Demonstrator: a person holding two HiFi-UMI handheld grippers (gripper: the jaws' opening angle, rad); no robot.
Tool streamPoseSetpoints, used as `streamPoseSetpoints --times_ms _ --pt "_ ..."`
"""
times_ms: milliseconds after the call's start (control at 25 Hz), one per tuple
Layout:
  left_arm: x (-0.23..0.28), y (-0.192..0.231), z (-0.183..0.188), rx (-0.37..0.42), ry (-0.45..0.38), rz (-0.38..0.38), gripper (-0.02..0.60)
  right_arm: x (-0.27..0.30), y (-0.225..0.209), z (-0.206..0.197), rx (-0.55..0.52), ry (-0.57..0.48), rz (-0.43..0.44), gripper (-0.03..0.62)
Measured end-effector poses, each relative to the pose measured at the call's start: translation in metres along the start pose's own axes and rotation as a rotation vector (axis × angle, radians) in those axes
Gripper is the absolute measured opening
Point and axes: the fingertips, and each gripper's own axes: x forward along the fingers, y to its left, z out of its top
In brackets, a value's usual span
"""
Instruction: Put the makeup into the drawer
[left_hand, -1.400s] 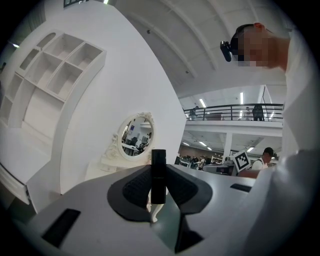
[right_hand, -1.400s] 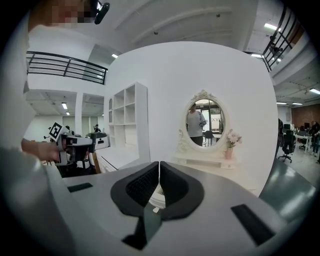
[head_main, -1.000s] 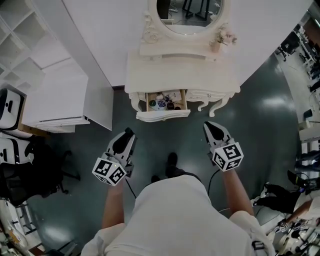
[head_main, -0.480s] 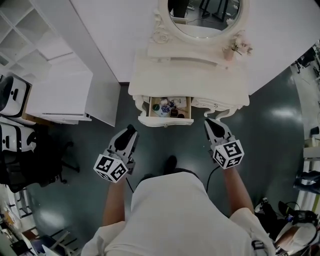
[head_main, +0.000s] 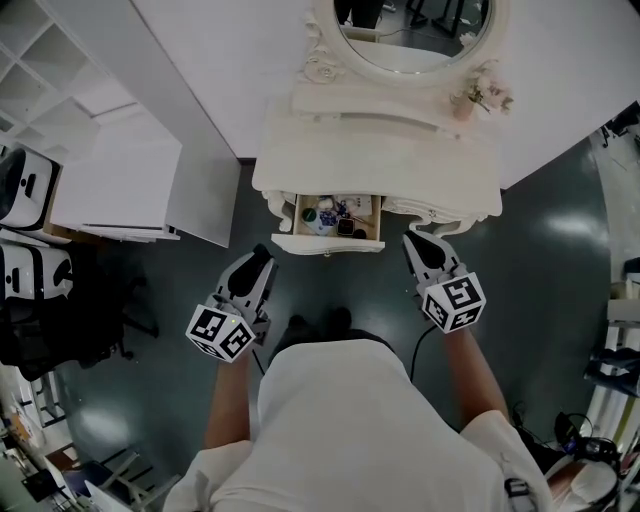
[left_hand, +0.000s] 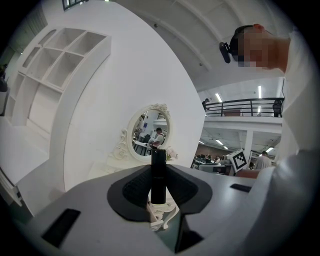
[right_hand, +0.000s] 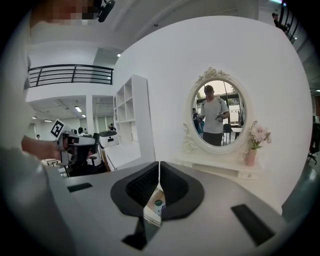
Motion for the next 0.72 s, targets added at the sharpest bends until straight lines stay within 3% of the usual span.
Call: streamPoseSetpoints --times_ms 360,720 --pt "0.021 0.021 0.003 -0.010 0.025 -0.025 0.099 0.024 -0.008 -0.005 0.019 0.021 -0.019 0.029" --pt "0.065 0.074 0.018 0.018 0.077 -0.094 0.099 0.070 -0.023 0.009 0.046 0.031 -0.096 0.029"
